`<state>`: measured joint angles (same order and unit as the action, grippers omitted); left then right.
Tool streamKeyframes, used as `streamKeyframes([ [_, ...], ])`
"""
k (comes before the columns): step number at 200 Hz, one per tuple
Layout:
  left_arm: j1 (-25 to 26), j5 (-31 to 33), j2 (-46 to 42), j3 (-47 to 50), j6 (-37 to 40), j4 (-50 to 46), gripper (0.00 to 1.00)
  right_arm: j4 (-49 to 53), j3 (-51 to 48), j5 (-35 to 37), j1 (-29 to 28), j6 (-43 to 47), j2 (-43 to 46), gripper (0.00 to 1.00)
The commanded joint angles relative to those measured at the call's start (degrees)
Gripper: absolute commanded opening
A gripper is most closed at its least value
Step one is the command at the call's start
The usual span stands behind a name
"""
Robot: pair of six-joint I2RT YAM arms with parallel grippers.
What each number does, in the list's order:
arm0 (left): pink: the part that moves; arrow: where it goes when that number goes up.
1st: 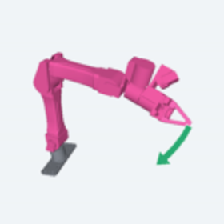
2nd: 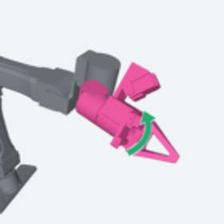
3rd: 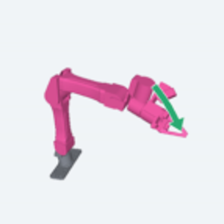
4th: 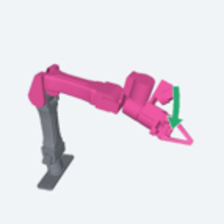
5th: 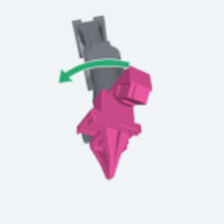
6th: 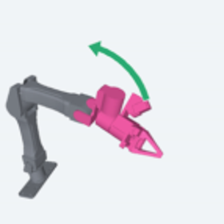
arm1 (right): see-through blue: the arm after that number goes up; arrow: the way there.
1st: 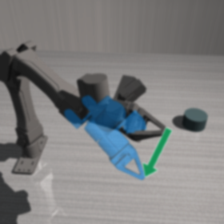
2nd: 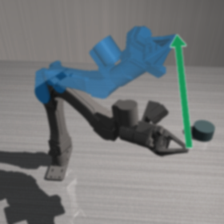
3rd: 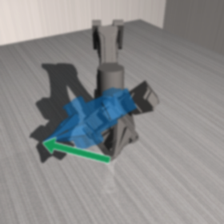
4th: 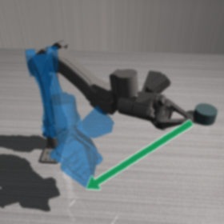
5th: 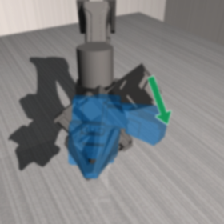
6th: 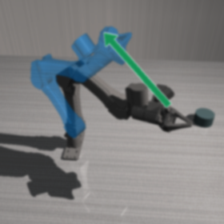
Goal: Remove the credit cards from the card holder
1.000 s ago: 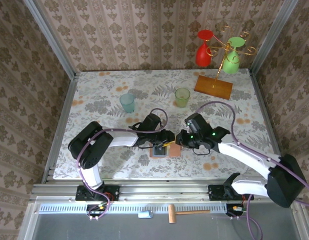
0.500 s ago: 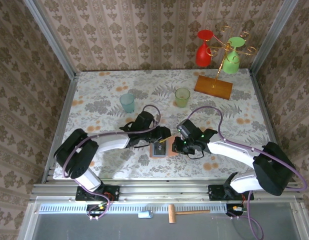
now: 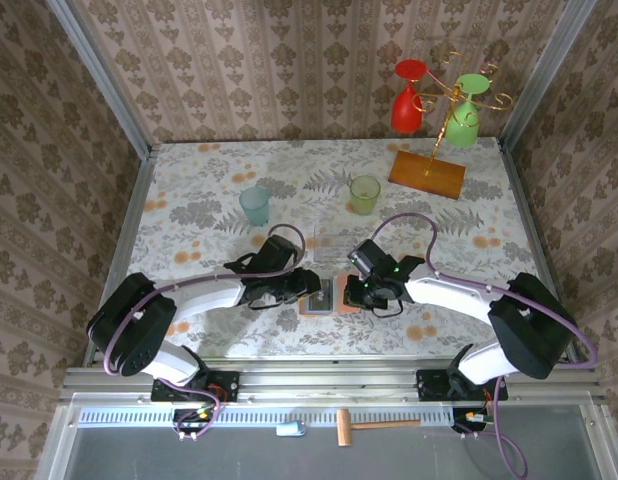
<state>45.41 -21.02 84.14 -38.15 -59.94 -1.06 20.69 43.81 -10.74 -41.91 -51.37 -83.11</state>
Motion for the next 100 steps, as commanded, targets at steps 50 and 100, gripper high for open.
streamKeyframes([
  [50,-1.40,0.82,1.12,1.33,2.33,-1.44,0.35,-0.67,2.80,0.22,-0.19,0.52,-2.14,0.11],
  [100,-1.43,0.84,3.42,0.59,2.37,-3.11,0.34,-0.13,2.94,0.98,0.03,0.52,-2.79,0.11],
])
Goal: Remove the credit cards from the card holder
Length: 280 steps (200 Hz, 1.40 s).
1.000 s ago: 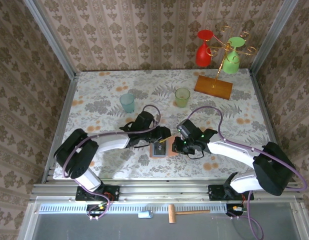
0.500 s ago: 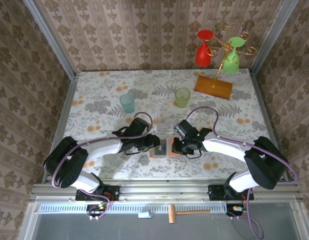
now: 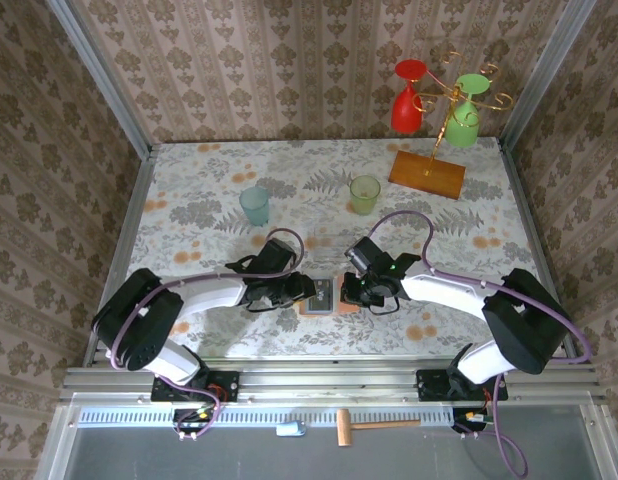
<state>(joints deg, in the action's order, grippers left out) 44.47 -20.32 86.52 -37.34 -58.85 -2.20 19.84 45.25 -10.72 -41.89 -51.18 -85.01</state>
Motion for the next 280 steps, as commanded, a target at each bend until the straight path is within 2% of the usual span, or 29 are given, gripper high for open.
streamKeyframes([
  [1,-0.51,0.16,1.07,-0.25,1.28,-2.13,0.34,0.68,1.55,0.96,0.03,0.30,-0.96,0.11],
  [40,-0.53,1.58,1.35,-1.33,2.17,-6.09,0.34,-0.42,1.85,0.36,0.42,0.38,-2.51,0.11],
  [112,-0.92,1.95,2.83,-0.80,2.51,-6.15,0.32,-3.22,0.59,-1.34,1.94,1.02,-6.50,0.10],
  [152,-1.05,1.95,2.70,-0.89,2.69,-6.30,0.32,0.77,-0.28,1.05,1.99,-0.06,-8.54,0.08],
  [222,-2.35,2.45,1.00,-2.74,4.77,-8.88,0.32,1.35,-2.02,-0.74,1.73,-2.28,-3.39,0.08],
  [280,-3.06,1.86,0.45,-2.41,5.59,-9.01,0.32,0.17,1.57,-2.05,1.81,-1.34,-2.14,0.08],
])
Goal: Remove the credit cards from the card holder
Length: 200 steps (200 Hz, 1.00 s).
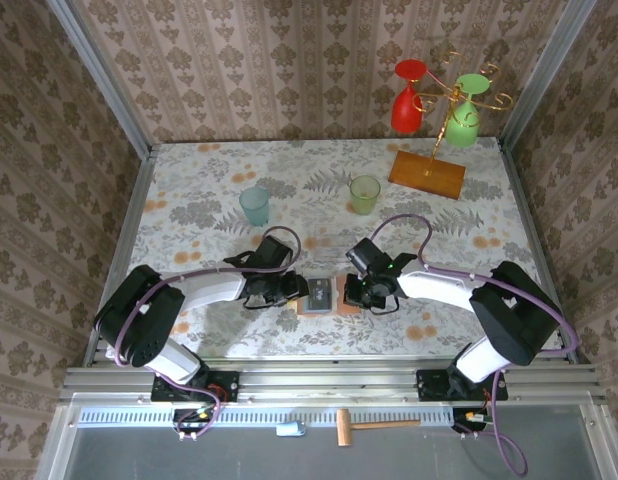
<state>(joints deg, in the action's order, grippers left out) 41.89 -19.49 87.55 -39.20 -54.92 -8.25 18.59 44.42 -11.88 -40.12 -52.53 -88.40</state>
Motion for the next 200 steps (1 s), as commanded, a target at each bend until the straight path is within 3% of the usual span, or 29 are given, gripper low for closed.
streamKeyframes([
  [1,-0.49,0.98,-0.65,-0.54,1.65,-2.93,0.32,1.39,2.50,-0.92,0.08,0.04,1.19,0.08],
  [56,-0.48,0.85,-0.54,0.02,1.13,-1.67,0.32,-0.21,5.93,-1.32,0.17,1.42,-2.32,0.08],
  [134,-0.46,1.34,-1.35,-0.35,1.28,-1.97,0.32,-1.40,2.74,-0.08,0.48,0.65,-8.14,0.06],
  [200,-0.80,2.08,-4.30,-1.74,1.24,-2.89,0.32,-1.27,-1.10,0.01,-0.39,-2.55,-3.56,0.05],
])
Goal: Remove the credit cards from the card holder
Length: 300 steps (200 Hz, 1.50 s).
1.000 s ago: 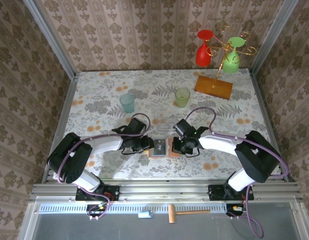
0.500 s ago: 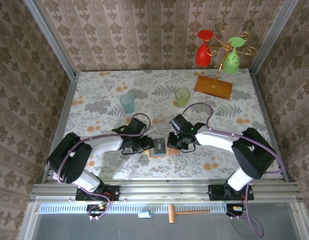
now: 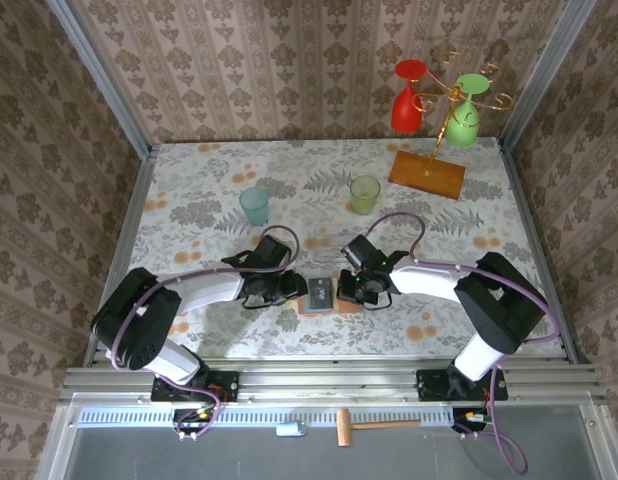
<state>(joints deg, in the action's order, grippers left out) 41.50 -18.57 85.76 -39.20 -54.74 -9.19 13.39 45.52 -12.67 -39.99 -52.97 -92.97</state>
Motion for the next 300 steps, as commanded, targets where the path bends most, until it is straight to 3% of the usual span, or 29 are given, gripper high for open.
streamKeyframes([
  [1,-0.43,1.17,-2.60,-1.79,1.05,-1.96,0.32,3.97,-2.19,0.80,-0.48,-2.17,1.07,0.05],
  [54,0.56,-2.08,-3.28,-5.01,0.07,-0.56,0.32,5.52,-1.38,2.36,-0.88,-4.29,4.98,0.06],
  [93,2.88,-3.53,-0.90,-5.54,-2.06,2.67,0.32,8.37,0.33,3.26,-0.88,-4.56,9.09,0.15],
  [146,4.29,-4.55,2.20,-4.85,-3.47,6.25,0.31,11.28,2.83,3.13,-0.86,-3.83,11.84,0.17],
  [221,4.49,-4.01,3.01,-2.83,-4.10,7.87,0.30,12.77,8.90,0.05,-0.88,0.65,9.59,0.17],
  [300,4.49,-3.84,3.25,-1.93,-4.50,8.83,0.27,11.90,12.86,-3.70,0.32,4.24,1.50,0.12],
])
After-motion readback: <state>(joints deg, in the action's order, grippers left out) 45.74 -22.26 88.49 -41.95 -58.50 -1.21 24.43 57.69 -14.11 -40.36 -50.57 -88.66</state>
